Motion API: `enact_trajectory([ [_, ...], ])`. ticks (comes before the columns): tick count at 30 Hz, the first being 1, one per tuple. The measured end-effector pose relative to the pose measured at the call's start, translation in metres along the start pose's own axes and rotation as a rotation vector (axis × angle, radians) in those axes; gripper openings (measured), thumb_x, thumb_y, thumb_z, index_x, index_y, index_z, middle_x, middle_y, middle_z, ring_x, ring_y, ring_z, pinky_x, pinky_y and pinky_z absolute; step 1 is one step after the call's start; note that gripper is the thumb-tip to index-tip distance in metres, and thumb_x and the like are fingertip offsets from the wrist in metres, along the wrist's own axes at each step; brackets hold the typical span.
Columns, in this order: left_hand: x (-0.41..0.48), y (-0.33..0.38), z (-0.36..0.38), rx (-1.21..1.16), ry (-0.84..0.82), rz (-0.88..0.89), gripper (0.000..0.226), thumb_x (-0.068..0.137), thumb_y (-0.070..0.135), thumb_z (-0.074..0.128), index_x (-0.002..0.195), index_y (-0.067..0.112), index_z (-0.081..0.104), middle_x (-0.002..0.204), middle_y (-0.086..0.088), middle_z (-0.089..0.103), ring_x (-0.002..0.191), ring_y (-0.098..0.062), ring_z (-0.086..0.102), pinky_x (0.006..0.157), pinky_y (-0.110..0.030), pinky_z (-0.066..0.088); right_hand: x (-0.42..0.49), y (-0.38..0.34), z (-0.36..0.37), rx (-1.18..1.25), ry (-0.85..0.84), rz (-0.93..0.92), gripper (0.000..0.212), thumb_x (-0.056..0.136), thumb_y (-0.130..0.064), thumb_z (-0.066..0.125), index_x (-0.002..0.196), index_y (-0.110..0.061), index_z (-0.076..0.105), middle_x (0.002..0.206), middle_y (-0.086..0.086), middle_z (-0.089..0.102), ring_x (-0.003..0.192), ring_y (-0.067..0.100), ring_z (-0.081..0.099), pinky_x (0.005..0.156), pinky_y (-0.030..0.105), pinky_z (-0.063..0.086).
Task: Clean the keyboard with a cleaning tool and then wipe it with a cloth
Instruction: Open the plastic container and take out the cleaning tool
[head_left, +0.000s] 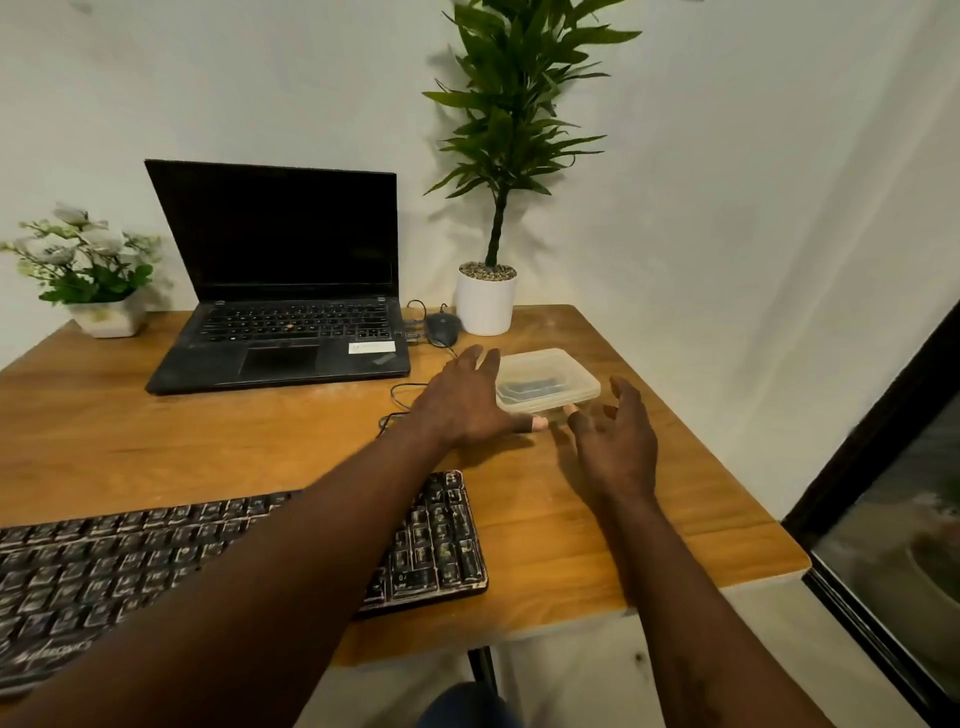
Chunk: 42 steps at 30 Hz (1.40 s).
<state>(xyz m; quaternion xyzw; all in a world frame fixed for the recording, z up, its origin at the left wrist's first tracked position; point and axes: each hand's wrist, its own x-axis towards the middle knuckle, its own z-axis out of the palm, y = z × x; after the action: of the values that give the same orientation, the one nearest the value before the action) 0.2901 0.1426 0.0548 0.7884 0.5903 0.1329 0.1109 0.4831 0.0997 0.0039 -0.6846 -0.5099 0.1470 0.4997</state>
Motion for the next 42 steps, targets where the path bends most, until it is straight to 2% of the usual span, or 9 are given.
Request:
enact_trajectory([
  [5,-0.005,0.0,0.004,-0.179,0.035,-0.03,0.102,0.076,0.067,0.077,0.154,0.011,0.043,0.154,-0.008,0.036,0.132,-0.022,0.047,0.108,-0.028,0.04,-0.003,0.0,0.0,0.063,-0.066,-0.026,0.062,0.096,-0.044,0.068,0.15,-0.033,0.04,0.146,-0.005,0.056,0.127,0.018,0.057,0.101,0.044,0.056],
  [10,-0.039,-0.003,-0.001,-0.239,0.035,-0.006,0.104,0.067,0.064,0.086,0.15,0.014,0.05,0.142,0.001,0.048,0.125,-0.015,0.05,0.104,-0.025,0.04,-0.012,-0.001,-0.011,0.255,0.111,0.114,0.03,0.102,-0.058,0.048,0.115,-0.033,0.058,0.107,-0.008,0.066,0.097,0.013,0.065,0.086,0.046,0.062],
  [15,-0.071,-0.006,-0.011,-0.218,0.012,0.004,0.102,0.063,0.069,0.086,0.145,0.016,0.057,0.146,0.004,0.053,0.129,-0.014,0.051,0.095,-0.021,0.032,-0.035,-0.006,-0.02,0.187,0.072,0.061,0.039,0.103,-0.063,0.04,0.1,-0.032,0.064,0.094,-0.008,0.069,0.088,0.015,0.067,0.078,0.045,0.061],
  [19,-0.086,-0.005,-0.007,-0.164,0.033,0.01,0.107,0.058,0.074,0.084,0.146,0.018,0.055,0.146,0.009,0.049,0.128,-0.01,0.049,0.097,-0.02,0.034,-0.048,-0.012,-0.025,0.152,0.003,0.059,0.04,0.106,-0.058,0.039,0.104,-0.028,0.066,0.095,-0.005,0.071,0.086,0.015,0.067,0.076,0.041,0.06],
  [24,-0.093,0.001,-0.015,-0.005,-0.025,0.075,0.109,0.065,0.074,0.08,0.151,0.014,0.05,0.152,0.002,0.042,0.133,-0.017,0.046,0.112,-0.03,0.039,-0.058,-0.014,-0.03,0.125,-0.016,0.039,0.046,0.106,-0.058,0.037,0.104,-0.025,0.068,0.096,-0.002,0.071,0.087,0.017,0.066,0.076,0.042,0.058],
  [32,-0.092,0.008,-0.026,0.182,-0.076,0.15,0.09,0.078,0.073,0.068,0.142,0.011,0.059,0.14,-0.008,0.055,0.125,-0.024,0.053,0.106,-0.042,0.047,-0.064,-0.02,-0.031,0.046,-0.029,-0.002,0.053,0.103,-0.066,0.031,0.11,-0.027,0.066,0.094,0.0,0.071,0.084,0.02,0.066,0.079,0.049,0.059],
  [37,-0.079,0.0,-0.028,-0.006,-0.108,0.094,0.099,0.073,0.076,0.072,0.148,0.015,0.053,0.15,-0.003,0.053,0.132,-0.023,0.052,0.109,-0.042,0.044,-0.063,-0.019,-0.028,0.033,-0.054,-0.03,0.082,0.084,-0.087,0.012,0.125,-0.031,0.055,0.099,0.002,0.07,0.087,0.02,0.067,0.079,0.048,0.06],
  [40,-0.071,-0.01,-0.031,-0.15,-0.122,0.085,0.098,0.068,0.082,0.066,0.14,0.016,0.062,0.143,-0.003,0.061,0.125,-0.022,0.057,0.107,-0.041,0.046,-0.057,-0.015,-0.025,0.079,-0.057,0.018,0.072,0.086,-0.086,0.013,0.123,-0.036,0.051,0.101,0.001,0.07,0.089,0.02,0.068,0.08,0.049,0.061],
  [42,-0.069,-0.017,-0.032,-0.38,-0.066,0.091,0.088,0.065,0.086,0.057,0.116,0.017,0.076,0.119,-0.004,0.073,0.106,-0.023,0.065,0.099,-0.045,0.051,-0.053,-0.012,-0.024,0.109,-0.062,0.047,0.057,0.094,-0.081,0.019,0.118,-0.041,0.051,0.098,0.0,0.07,0.087,0.02,0.069,0.078,0.05,0.061],
])
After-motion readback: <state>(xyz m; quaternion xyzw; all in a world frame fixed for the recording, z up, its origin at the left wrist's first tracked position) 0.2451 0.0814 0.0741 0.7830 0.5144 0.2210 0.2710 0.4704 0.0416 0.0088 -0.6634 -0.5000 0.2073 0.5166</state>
